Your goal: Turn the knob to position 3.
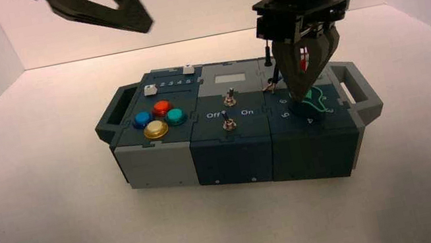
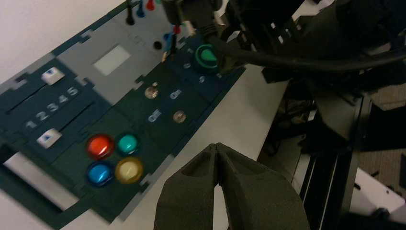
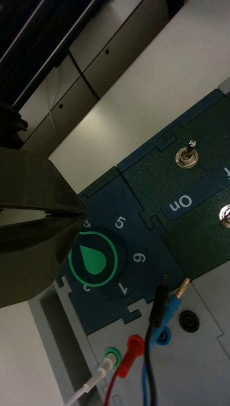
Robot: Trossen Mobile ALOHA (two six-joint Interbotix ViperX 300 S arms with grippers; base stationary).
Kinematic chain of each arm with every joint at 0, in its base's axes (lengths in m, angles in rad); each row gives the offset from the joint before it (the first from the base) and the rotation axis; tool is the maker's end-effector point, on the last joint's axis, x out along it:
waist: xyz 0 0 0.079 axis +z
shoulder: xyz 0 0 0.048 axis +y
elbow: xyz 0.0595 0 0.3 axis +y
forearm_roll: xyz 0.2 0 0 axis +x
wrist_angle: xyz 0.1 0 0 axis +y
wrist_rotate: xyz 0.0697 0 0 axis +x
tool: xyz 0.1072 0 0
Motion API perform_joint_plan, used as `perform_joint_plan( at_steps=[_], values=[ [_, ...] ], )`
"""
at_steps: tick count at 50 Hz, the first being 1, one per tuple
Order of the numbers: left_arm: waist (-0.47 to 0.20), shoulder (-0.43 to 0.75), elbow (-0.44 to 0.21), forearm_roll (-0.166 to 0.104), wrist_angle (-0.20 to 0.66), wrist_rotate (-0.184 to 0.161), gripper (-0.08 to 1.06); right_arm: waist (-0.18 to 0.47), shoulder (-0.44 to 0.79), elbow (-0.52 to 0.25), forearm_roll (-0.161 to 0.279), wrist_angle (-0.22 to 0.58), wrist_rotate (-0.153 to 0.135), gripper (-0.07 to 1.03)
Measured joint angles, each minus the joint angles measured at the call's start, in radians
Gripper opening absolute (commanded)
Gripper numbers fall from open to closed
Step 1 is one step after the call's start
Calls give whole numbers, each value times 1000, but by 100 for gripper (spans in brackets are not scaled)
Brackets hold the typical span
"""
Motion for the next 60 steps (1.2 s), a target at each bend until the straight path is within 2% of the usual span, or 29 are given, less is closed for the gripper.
perform_joint_plan(
  at_steps=[6, 10, 17, 25, 26, 34, 39, 45, 51, 60],
  values=[
    [-64, 17, 11, -3, -46, -35, -3, 0, -14, 8, 0, 0, 18, -2],
    [-87, 31, 12, -3, -46, -48, -3, 0, -17, 15, 2, 0, 23, -2],
    [-98, 35, 17, -3, -40, -61, -3, 0, -18, 28, 2, 0, 28, -2],
    [-100, 25, 32, 2, -38, -101, -3, 0, -32, 43, 0, -5, 57, -2],
    [-100, 21, 38, 11, -41, -117, -3, 3, -35, 44, 2, -6, 60, -2],
    [-100, -3, 84, 48, -74, -172, -3, 0, -66, 52, 0, -9, 87, -2],
    [-100, -28, 110, 61, -86, -199, -3, 0, -77, 52, 2, -11, 100, -2],
    [-100, -78, 149, 74, -114, -236, -3, 3, -95, 57, 0, -18, 127, -2],
    [-100, -103, 176, 74, -124, -247, -3, 0, -104, 57, 0, -21, 138, -2],
    [-100, -110, 196, 75, -127, -247, -3, 0, -106, 67, 2, -23, 140, -2]
  ],
)
